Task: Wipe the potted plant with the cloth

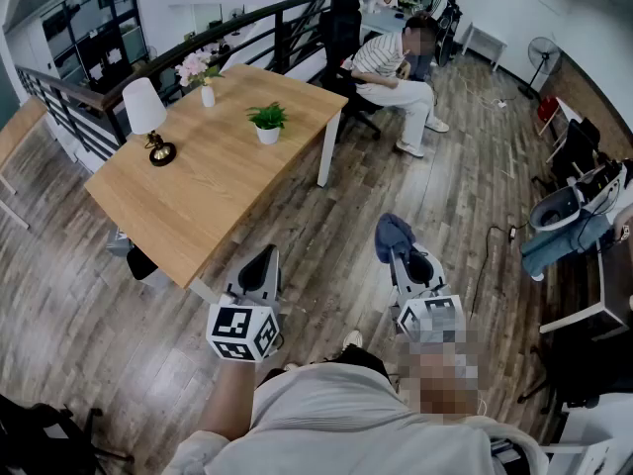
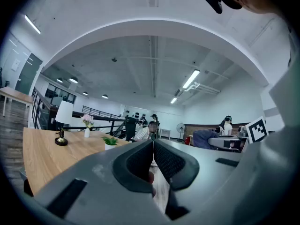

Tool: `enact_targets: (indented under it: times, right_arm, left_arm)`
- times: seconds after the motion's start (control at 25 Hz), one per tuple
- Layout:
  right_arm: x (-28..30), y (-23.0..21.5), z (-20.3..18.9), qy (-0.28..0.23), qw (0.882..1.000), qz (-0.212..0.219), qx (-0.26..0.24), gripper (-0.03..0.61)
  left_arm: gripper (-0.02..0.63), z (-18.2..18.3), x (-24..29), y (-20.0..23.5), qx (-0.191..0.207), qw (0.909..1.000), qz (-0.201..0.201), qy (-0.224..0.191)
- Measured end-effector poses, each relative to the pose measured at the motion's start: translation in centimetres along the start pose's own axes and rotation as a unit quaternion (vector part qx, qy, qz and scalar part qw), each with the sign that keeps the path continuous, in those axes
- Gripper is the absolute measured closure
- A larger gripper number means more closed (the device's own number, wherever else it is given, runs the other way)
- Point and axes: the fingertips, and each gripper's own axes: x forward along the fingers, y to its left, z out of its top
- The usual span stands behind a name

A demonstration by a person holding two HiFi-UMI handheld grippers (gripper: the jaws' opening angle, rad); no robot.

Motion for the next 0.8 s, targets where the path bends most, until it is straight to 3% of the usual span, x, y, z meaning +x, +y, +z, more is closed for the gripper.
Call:
enact_targets:
  times: [0.8]
  right_arm:
    - [1.8, 0.3, -0.8, 0.004, 1.000, 0.005, 0.007, 0.451]
  left_arm:
    - [0.597, -1.1, 0.9, 1.0, -0.008, 0.9998, -0.002, 0.016]
